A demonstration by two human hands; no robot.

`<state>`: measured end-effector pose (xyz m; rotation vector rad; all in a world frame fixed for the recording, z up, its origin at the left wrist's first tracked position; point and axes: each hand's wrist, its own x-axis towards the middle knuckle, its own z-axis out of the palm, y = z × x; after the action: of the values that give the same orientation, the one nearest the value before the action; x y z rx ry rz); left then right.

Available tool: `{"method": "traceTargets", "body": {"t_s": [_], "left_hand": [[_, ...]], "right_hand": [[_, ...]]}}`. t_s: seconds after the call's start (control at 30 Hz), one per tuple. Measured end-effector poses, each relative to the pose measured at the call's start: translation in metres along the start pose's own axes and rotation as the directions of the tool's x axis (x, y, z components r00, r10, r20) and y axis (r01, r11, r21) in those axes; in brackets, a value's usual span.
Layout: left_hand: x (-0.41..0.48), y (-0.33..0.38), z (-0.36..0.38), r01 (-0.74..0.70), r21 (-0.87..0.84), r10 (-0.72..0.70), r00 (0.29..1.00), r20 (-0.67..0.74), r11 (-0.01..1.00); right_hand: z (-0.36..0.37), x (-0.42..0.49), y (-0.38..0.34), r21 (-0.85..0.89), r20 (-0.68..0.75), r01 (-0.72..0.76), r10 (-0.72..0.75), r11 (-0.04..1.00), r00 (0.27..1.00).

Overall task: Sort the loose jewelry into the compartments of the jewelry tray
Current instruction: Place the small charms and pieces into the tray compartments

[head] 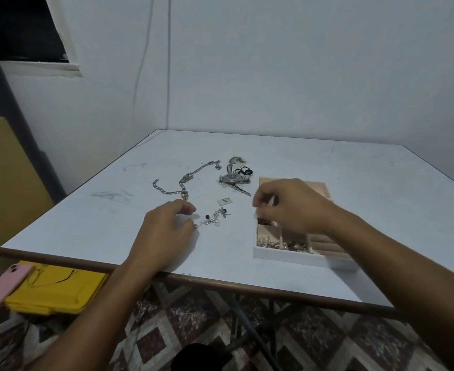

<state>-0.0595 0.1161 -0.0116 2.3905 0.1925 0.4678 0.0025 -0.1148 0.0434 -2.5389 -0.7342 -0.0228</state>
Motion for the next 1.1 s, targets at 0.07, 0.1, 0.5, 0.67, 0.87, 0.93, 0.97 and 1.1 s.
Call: {"method": "traceTargets", "body": {"t_s": [0.07,0.1,0.5,0.67,0.87,0.93,0.97,1.1], "left_hand": [[0.003,0.0,-0.001,-0.018,0.007,0.018,1.0,0.004,1.0],[0.005,0.0,-0.001,-0.027,0.012,0.027,1.0,0.007,1.0],[0.039,0.011,0.001,-0.111,-0.017,0.111,0.994,0.007,0.994],[0.046,0.017,0.004,-0.134,-0.032,0.135,0.991,0.003,0.99],[0.053,0.025,0.006,-0.133,-0.111,0.129,0.991,-0.04,0.985],[0.056,0.028,0.008,-0.1,-0.181,0.092,0.994,-0.053,0.978],[0.057,0.029,0.008,-0.076,-0.223,0.065,0.996,-0.054,0.972],[0.06,0.03,0.014,0.069,-0.484,-0.085,0.996,-0.012,0.872]], "right_hand": [[0.011,0.024,-0.008,-0.06,0.052,0.037,-0.033,0.998,0.998],[0.016,0.034,-0.013,-0.099,0.084,0.044,-0.035,0.994,0.996],[0.033,0.075,-0.032,-0.238,0.258,0.045,0.018,0.97,0.966],[0.034,0.078,-0.031,-0.218,0.264,0.05,0.01,0.975,0.965],[0.024,0.085,-0.025,-0.143,0.224,0.051,-0.018,0.988,0.974],[0.019,0.086,-0.025,-0.11,0.227,0.047,-0.021,0.993,0.974],[0.017,0.085,-0.026,-0.094,0.227,0.045,-0.022,0.995,0.974],[0.005,0.083,-0.029,-0.029,0.192,0.05,-0.043,0.998,0.98]]}}
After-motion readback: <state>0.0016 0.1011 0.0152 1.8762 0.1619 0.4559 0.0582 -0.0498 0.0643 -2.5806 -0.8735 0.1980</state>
